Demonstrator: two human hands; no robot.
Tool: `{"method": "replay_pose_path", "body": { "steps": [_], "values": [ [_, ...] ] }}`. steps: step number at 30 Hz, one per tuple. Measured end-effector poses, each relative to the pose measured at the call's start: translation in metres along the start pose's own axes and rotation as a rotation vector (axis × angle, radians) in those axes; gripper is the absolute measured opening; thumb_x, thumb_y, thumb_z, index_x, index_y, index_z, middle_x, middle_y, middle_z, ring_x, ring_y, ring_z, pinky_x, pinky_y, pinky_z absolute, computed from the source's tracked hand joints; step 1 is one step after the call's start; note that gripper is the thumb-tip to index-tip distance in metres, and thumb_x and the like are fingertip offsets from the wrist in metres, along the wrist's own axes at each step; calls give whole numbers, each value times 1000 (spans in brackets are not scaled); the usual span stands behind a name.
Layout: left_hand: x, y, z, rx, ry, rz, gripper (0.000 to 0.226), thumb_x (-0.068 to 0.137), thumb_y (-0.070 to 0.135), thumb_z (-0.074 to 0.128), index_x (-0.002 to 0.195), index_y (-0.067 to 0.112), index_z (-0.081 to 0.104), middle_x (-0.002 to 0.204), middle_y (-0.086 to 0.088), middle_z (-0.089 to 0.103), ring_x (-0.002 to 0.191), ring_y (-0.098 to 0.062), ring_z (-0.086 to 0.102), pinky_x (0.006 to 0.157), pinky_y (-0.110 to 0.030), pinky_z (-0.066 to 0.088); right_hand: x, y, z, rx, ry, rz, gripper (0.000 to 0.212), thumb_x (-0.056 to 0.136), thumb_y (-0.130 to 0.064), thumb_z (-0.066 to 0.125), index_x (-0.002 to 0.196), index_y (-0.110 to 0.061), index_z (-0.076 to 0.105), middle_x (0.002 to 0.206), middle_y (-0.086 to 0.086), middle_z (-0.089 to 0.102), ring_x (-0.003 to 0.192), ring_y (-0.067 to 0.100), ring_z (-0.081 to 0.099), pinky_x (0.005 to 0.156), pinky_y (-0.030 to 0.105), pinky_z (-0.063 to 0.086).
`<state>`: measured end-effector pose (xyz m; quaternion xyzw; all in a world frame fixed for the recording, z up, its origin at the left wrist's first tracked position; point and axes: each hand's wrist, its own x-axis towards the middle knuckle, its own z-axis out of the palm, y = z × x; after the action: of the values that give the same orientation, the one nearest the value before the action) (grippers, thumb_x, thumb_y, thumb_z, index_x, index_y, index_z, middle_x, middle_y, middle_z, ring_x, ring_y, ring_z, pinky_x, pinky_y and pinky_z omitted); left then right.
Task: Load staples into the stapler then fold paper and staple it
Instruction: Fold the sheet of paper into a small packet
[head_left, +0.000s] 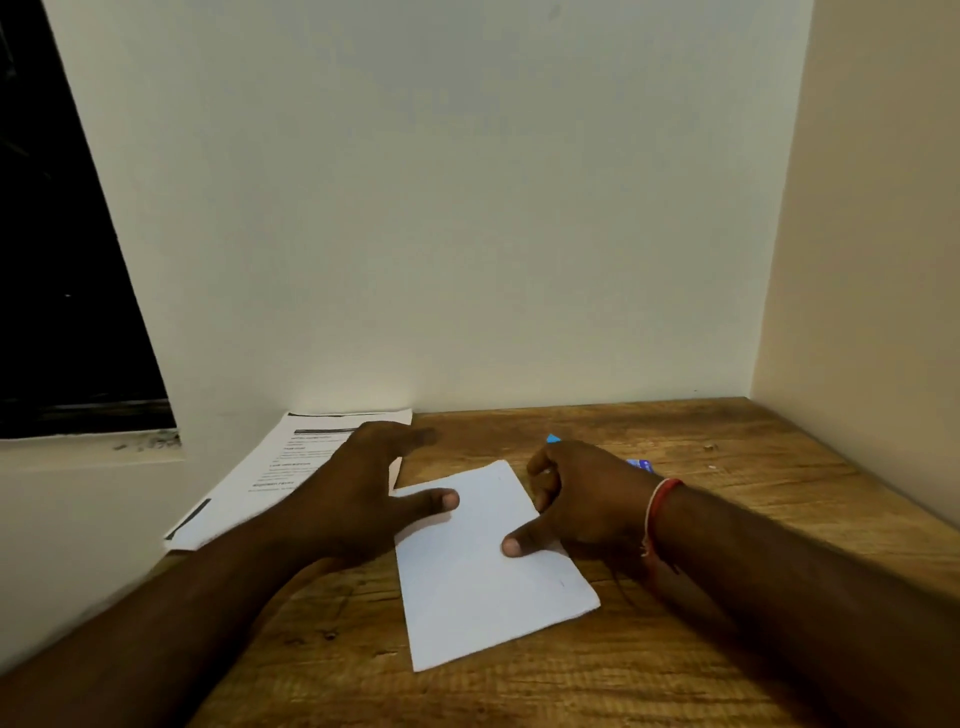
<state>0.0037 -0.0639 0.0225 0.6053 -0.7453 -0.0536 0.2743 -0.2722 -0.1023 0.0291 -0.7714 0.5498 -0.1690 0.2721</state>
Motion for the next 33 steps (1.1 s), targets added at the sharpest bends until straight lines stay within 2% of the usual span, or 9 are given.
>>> {"method": "replay_pose_path", "body": {
  "steps": [6, 10, 14, 17, 20, 23, 26, 30, 33],
  "values": [
    [2, 4, 0, -87, 121, -56, 60, 89, 66, 82, 144, 45, 69, 157, 18, 57, 147, -1, 50, 115, -25, 38, -1, 0, -4, 51, -34, 28, 41, 69, -28, 104, 103, -19, 82, 99, -4, 83, 97, 14, 78, 95, 36, 65],
    [1, 4, 1, -73, 147, -40, 53, 93, 62, 80, 142, 43, 73, 147, 25, 57, 142, 5, 45, 115, -25, 36, -1, -2, 0, 8, -11, 22, 24, 76, -29, 100, 92, -21, 84, 98, -5, 82, 98, 12, 76, 94, 34, 65],
    [3, -2, 3, -126, 182, -52, 47, 93, 66, 76, 134, 44, 76, 149, 20, 66, 145, -4, 54, 123, -35, 43, -2, -1, -2, 22, -21, -14, 22, 80, -26, 97, 95, -23, 81, 98, -8, 79, 95, 10, 73, 90, 30, 63],
    [5, -7, 0, -203, 225, -87, 47, 92, 71, 71, 132, 47, 77, 148, 20, 68, 135, -6, 61, 110, -31, 48, -1, 2, -7, 26, -32, -37, 24, 86, -28, 93, 107, -26, 84, 98, -11, 78, 91, 5, 72, 79, 22, 58],
    [7, -7, -6, -351, 310, -97, 53, 92, 74, 67, 134, 45, 77, 145, 21, 72, 129, -3, 68, 102, -20, 49, 1, 5, -19, 87, 30, -56, 7, 91, -31, 88, 96, -26, 86, 95, -12, 80, 89, 4, 73, 73, 18, 54],
    [4, 0, -11, -549, 434, -118, 63, 91, 76, 67, 135, 33, 78, 135, 21, 76, 121, 16, 65, 104, -16, 48, 5, 12, -26, 374, 143, -73, 11, 92, -29, 88, 84, -22, 85, 90, -4, 85, 92, 19, 81, 84, 34, 65],
    [2, 1, -12, -780, 465, -176, 68, 79, 84, 78, 122, 32, 81, 116, 12, 84, 112, -6, 76, 99, -35, 59, 4, 13, -26, 772, 238, -92, 9, 94, -25, 86, 98, -17, 87, 102, 7, 86, 97, 32, 81, 84, 42, 64],
    [3, 8, -9, -817, 299, -176, 27, 91, 44, 90, 105, 21, 86, 89, -13, 77, 72, -22, 64, 70, -34, 56, 2, 8, -21, 1020, 292, -77, 15, 96, -20, 83, 108, -13, 85, 106, 8, 86, 86, 24, 78, 75, 38, 62],
    [3, 9, -1, -794, 251, -163, 14, 99, 28, 84, 91, 15, 84, 67, -3, 66, 61, -19, 57, 63, -24, 52, 3, 10, -20, 1046, 282, -67, 17, 93, -19, 85, 107, -9, 84, 107, 6, 86, 89, 19, 77, 74, 35, 60]
  ]
}}
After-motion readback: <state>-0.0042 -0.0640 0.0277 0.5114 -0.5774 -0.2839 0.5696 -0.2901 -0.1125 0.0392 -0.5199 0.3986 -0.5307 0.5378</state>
